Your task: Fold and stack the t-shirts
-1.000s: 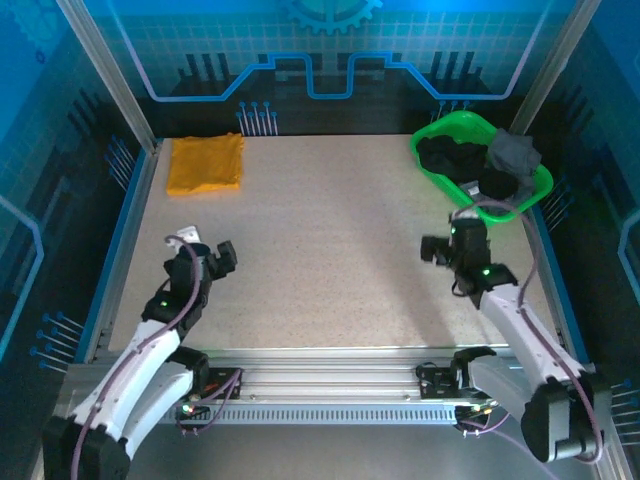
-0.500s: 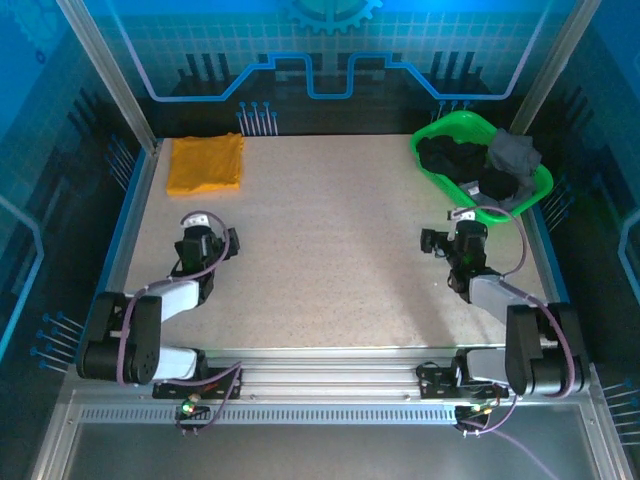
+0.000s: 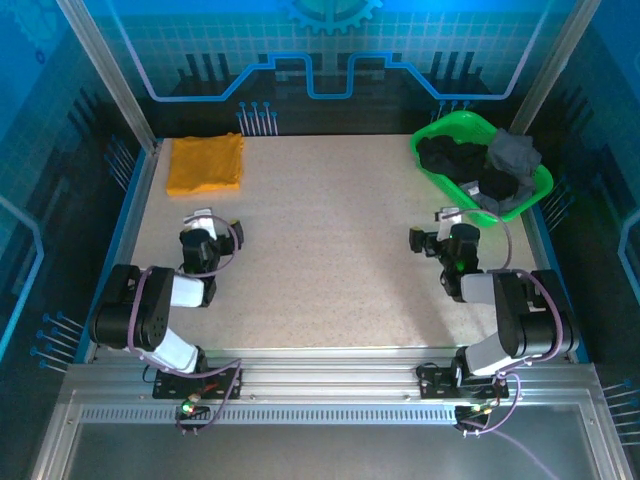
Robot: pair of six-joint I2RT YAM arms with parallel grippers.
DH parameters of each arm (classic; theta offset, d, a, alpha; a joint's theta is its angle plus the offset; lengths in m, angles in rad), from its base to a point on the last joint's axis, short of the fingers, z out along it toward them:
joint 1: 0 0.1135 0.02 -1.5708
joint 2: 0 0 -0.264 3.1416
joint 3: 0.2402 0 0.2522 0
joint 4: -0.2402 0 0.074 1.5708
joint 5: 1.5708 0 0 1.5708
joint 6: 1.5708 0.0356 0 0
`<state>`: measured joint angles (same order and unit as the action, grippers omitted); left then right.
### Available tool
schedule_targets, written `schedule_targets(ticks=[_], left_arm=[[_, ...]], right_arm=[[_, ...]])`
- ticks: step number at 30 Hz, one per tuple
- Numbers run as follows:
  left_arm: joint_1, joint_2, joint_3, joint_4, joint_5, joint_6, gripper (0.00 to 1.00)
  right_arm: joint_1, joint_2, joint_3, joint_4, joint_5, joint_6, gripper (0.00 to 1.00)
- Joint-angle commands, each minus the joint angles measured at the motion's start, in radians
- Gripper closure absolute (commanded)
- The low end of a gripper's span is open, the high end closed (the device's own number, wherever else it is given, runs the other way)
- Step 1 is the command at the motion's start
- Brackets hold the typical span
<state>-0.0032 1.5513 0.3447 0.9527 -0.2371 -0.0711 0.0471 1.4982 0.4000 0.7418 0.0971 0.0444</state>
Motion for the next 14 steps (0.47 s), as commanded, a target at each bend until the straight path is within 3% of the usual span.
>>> schedule_targets(ticks=[1,14], left_arm=[[-0.006,0.001,0.012,0.017,0.014,0.024,0.01],[-0.014,0.001,0.012,0.018,0.006,0.033,0.01]], right_arm=[[0.019,0.007,0.026,0.023,0.019,-0.036,0.0],[0.022,0.005,0.028,0.018,0.01,-0.043,0.0]])
